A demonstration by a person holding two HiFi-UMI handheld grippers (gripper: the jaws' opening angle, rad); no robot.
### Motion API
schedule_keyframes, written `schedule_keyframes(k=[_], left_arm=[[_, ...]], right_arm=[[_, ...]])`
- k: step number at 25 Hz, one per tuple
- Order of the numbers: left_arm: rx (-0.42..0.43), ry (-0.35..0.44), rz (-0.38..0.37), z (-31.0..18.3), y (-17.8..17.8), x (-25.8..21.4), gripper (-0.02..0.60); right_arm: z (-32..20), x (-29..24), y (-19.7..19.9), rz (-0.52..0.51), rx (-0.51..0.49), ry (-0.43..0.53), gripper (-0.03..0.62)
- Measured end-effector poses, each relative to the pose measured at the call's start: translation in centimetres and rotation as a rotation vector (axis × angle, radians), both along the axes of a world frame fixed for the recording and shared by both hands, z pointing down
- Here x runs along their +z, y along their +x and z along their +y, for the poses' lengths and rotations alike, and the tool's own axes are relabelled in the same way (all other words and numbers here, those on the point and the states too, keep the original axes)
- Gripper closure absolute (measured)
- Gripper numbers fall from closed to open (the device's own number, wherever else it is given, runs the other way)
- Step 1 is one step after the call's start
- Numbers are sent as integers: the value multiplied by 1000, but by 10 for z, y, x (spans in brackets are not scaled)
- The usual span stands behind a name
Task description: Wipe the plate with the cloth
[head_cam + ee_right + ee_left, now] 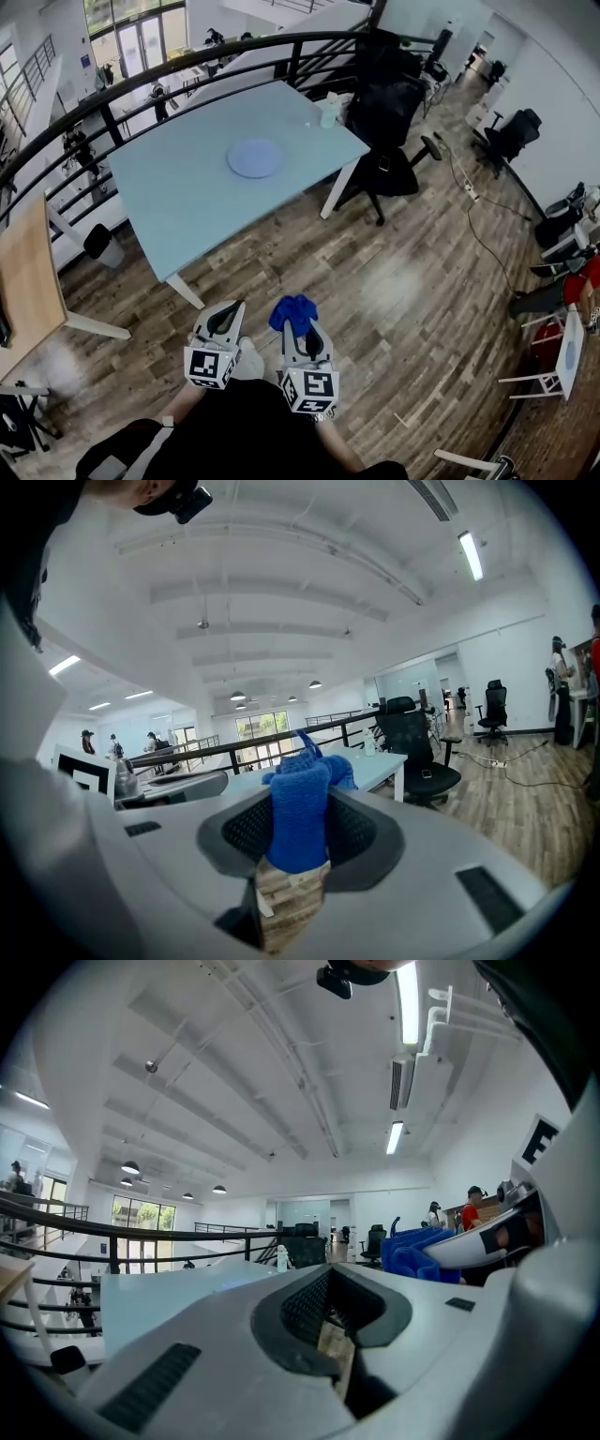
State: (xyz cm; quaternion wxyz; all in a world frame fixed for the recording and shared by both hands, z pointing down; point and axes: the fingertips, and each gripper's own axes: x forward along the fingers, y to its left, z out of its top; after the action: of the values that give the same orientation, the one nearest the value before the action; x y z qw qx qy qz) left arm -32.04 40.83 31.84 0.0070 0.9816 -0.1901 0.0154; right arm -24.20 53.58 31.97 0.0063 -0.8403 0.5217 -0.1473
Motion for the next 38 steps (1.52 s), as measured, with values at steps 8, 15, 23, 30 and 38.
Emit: schedule_keyframes(k=[8,15,23,30,38], left_arm=[[16,27,19,-56,48,-10,580],[1,39,43,-96,71,-12,580],[-29,29,14,-129,79,-3,580],[-69,31,-7,-154,99,4,580],[-134,16,-20,-182,142,8,580]], right_arm=[[-58,-7,47,11,12,23,474],[-101,-3,69,6,-9,31,474],[-135,5,80,-17,-48,24,474],[-167,11,108,-30,-99,21,474],[-203,15,158,-43,-172,3,474]])
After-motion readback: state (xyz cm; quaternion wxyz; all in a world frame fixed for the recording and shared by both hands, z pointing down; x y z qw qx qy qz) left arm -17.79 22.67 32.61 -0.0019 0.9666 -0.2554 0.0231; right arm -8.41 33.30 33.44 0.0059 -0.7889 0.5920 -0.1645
